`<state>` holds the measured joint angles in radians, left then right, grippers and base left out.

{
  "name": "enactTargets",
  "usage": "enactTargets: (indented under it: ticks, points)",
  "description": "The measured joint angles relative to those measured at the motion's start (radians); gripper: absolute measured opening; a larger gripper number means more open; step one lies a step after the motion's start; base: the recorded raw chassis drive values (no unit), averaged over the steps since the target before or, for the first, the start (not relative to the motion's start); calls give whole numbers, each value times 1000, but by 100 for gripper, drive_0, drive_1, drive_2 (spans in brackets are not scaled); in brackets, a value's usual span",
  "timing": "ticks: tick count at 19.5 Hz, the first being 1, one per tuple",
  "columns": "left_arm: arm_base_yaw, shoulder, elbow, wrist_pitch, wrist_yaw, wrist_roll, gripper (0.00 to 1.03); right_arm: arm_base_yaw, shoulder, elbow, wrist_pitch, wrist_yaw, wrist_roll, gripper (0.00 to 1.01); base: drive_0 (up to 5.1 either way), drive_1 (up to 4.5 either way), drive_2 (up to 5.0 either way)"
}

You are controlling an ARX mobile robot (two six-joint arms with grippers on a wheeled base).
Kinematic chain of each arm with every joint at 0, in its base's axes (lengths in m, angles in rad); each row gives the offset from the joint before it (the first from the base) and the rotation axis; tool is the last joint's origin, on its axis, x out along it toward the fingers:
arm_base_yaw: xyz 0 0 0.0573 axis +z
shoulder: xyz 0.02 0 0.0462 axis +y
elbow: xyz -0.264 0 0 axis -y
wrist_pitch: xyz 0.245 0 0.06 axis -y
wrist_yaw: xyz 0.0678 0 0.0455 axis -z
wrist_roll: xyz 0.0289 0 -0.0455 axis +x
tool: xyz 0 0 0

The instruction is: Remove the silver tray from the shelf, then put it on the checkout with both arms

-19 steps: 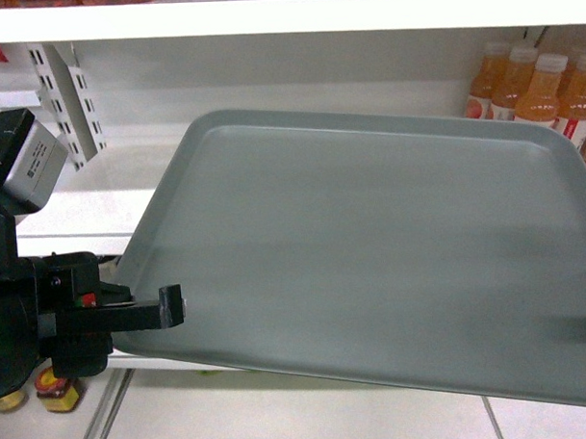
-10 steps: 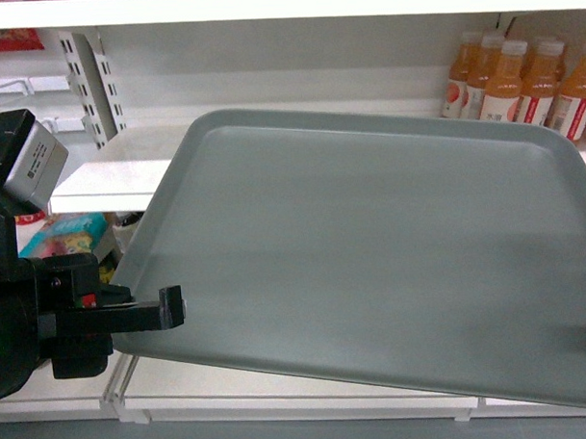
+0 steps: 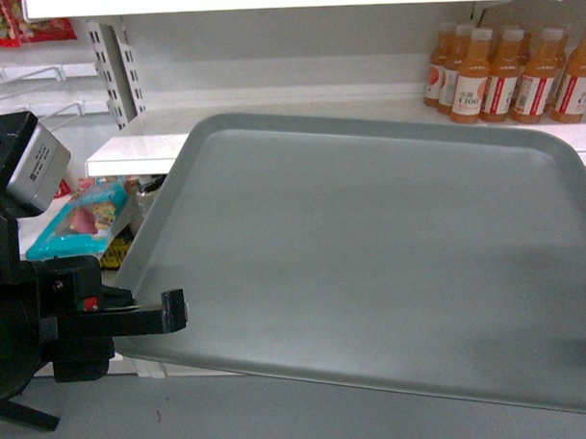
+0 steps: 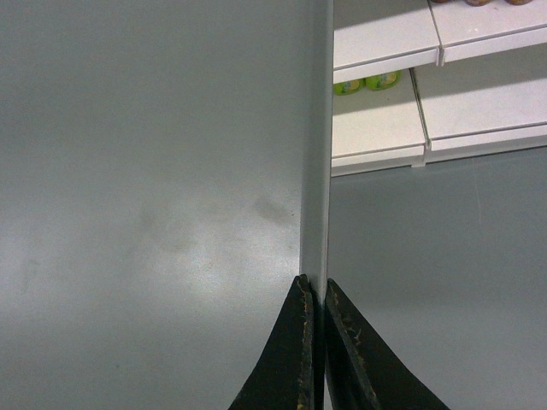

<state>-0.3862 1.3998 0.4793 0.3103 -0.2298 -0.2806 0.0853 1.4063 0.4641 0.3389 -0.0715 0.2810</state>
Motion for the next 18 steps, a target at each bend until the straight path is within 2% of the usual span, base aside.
enactTargets:
  ticks: [18]
  points:
    - [1,0,0,-3,-2,0,3,0,0,0,-1,-1,0,2,4,-429,437]
